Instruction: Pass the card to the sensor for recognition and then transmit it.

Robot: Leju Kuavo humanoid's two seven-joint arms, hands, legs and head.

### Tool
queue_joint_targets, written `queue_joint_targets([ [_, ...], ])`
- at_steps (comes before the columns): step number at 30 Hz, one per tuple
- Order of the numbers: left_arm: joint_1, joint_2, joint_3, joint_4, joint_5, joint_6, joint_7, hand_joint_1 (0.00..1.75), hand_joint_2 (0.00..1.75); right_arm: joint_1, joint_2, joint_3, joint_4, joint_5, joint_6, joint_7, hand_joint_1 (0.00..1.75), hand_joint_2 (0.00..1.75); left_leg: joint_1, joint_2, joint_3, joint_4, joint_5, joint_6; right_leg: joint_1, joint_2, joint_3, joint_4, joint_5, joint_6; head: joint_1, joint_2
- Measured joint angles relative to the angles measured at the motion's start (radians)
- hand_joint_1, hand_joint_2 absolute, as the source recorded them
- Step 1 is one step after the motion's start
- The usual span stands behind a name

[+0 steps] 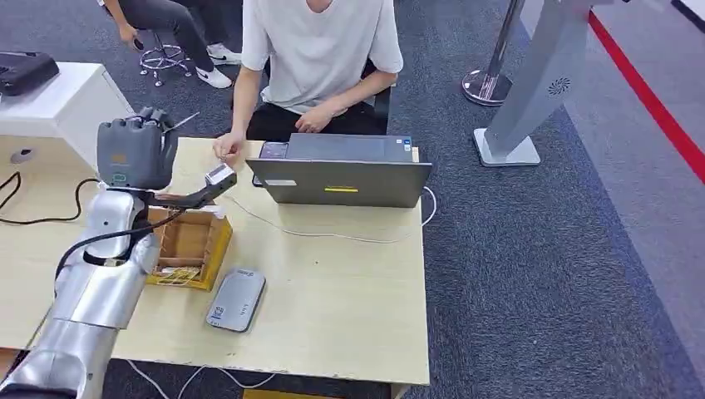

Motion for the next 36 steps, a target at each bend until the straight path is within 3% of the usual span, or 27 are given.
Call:
queue_joint_targets([
  [4, 0.109, -0.012, -0.052, -0.143, 0.003, 0.027, -0.011, 1.75, 1.75, 0.015, -0.002, -0.027, -0.022, 0.001, -0.024, -0.003, 0.00, 1.75, 0.000, 0.001, 0.000, 0.000, -0.001, 0.000, 0.000, 0.001, -0.001, 0.000, 0.000, 0.000, 0.000, 0.000],
  [10, 0.324, -0.019, -0.124, -0.361, -0.044, 0.066, 0.030, 1.75, 1.75, 0.051, -0.029, -0.079, -0.115, 0.026, -0.111, 0.006, 0.00, 1.75, 0.000, 0.001, -0.001, 0.000, -0.001, 0.000, 0.000, 0.000, -0.002, 0.000, -0.001, 0.000, -0.001, 0.000],
  [13, 0.377, -0.016, -0.142, -0.413, -0.052, 0.076, 0.039, 1.75, 1.75, 0.068, -0.046, -0.097, -0.165, 0.040, -0.141, 0.018, 0.00, 1.75, 0.000, 0.000, -0.001, -0.001, -0.001, 0.000, 0.000, -0.001, -0.002, 0.000, -0.001, 0.001, 0.001, 0.000],
  [20, 0.579, 0.014, -0.160, -0.541, -0.089, -0.002, 0.093, 1.75, 1.75, 0.138, -0.097, -0.170, -0.350, 0.085, -0.238, 0.052, 0.00, 1.75, 0.000, 0.002, -0.001, -0.001, -0.001, 0.000, 0.000, 0.000, -0.002, 0.000, -0.001, 0.001, -0.001, 0.000],
  [29, 0.759, 0.066, -0.160, -0.566, -0.070, -0.102, 0.185, 1.75, 1.75, 0.223, -0.147, -0.245, -0.530, 0.167, -0.282, 0.106, 0.00, 1.75, 0.000, 0.001, -0.002, -0.001, -0.002, 0.000, 0.000, 0.000, -0.003, 0.000, -0.002, 0.001, 0.000, 0.000],
  [36, 0.795, 0.090, -0.176, -0.540, -0.029, -0.145, 0.225, 1.75, 1.75, 0.265, -0.157, -0.300, -0.600, 0.238, -0.281, 0.143, 0.00, 1.75, 0.000, 0.000, -0.002, -0.001, -0.001, 0.000, 0.000, -0.001, -0.002, 0.000, -0.002, 0.002, 0.000, 0.000],
])
